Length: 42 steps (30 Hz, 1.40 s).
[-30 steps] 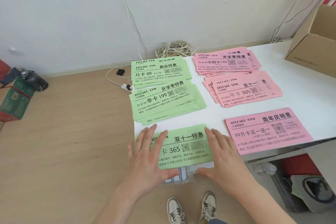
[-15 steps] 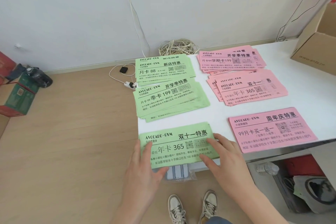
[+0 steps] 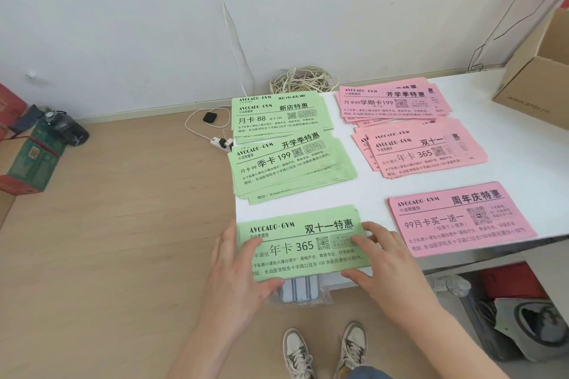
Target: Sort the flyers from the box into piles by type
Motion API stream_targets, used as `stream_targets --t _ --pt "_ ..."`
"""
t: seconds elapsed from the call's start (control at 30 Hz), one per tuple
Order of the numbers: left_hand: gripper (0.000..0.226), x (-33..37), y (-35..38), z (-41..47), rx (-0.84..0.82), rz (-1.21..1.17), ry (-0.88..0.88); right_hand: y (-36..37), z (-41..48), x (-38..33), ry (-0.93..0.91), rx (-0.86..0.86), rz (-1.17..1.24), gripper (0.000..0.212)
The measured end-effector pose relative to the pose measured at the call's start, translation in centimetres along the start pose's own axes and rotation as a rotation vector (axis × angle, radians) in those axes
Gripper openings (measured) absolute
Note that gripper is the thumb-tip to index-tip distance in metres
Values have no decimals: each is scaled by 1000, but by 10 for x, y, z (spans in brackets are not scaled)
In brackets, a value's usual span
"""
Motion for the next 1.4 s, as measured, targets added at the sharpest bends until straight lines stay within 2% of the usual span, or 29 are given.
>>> stream_targets --t 0.27,0.47,0.83,1.1,1.3,1.4 --pt "81 5 -9 10 -209 68 53 -7 10 1 -52 -63 -36 60" --pt "89 6 -10 11 -223 138 98 -8 12 5 -38 -98 35 62" --pt "90 9 -8 13 -227 121 147 -16 7 11 37 -95 85 52" --pt "87 1 -15 14 -290 153 178 -18 8 9 13 -117 69 47" --pt "84 4 -20 14 -300 166 165 -18 8 10 13 -128 61 49" --pt "83 5 -19 12 -272 167 181 -17 5 8 -20 -126 38 57"
Point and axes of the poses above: each hand's wrist, its own z-axis towards the middle knuckle, its own y-axis out of the palm, x = y × z, the point moved 4 cm from there along z, towards the middle knuckle
